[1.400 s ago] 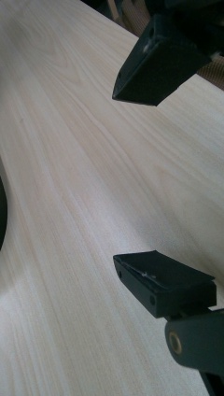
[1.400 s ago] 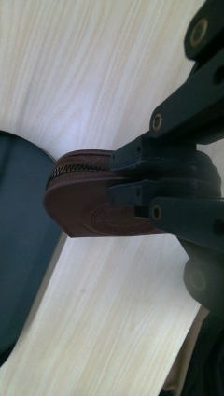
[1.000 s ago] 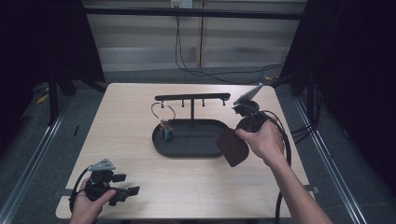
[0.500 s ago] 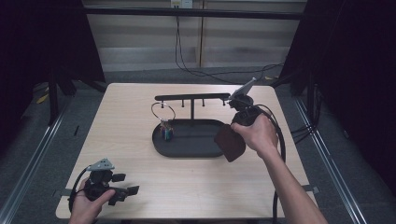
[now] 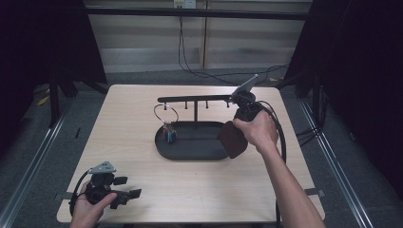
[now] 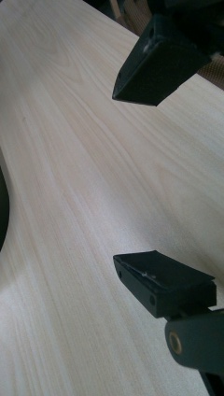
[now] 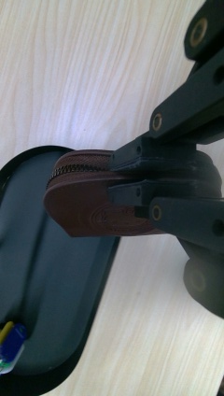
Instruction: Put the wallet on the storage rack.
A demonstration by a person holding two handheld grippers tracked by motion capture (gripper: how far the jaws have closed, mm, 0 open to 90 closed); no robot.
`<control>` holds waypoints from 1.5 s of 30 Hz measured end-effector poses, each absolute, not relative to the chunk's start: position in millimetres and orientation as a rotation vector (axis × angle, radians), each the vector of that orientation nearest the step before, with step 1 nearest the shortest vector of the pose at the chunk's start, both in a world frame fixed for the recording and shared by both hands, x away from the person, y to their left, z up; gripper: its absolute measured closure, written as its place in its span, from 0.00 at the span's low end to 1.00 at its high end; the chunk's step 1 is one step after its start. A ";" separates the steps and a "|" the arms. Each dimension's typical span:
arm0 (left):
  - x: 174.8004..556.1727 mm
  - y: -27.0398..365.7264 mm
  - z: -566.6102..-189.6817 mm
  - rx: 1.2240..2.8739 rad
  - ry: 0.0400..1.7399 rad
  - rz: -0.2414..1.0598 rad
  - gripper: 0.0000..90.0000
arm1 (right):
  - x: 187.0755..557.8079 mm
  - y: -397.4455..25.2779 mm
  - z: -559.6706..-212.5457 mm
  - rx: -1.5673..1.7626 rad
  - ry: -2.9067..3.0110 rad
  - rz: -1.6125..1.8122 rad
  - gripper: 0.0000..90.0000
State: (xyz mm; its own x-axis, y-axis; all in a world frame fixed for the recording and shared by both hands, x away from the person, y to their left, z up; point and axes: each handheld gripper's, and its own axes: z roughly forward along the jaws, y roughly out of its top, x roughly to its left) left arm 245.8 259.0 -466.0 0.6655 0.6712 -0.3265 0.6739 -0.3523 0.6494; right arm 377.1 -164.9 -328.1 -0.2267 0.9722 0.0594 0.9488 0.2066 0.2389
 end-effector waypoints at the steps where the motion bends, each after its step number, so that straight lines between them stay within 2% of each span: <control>1: 245.7 258.9 -466.1 2.085 1.038 -0.003 0.20 | 378.9 -164.8 -328.9 1.893 2.356 0.346 0.93; 17: 245.4 259.7 -465.2 2.088 1.030 -0.003 0.20 | 407.6 -164.7 -336.4 1.971 2.265 0.399 0.93; 45: 246.0 258.3 -464.9 2.096 1.021 -0.011 0.20 | 417.3 -180.8 -390.9 2.170 2.184 0.773 0.93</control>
State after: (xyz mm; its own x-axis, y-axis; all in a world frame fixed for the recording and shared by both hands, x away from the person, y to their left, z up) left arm 246.0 258.3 -464.9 0.6757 0.6619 -0.3246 0.6688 -0.3651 0.6477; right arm 417.3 -180.8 -390.9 -0.0650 0.9324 0.3556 0.9486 -0.0530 0.3121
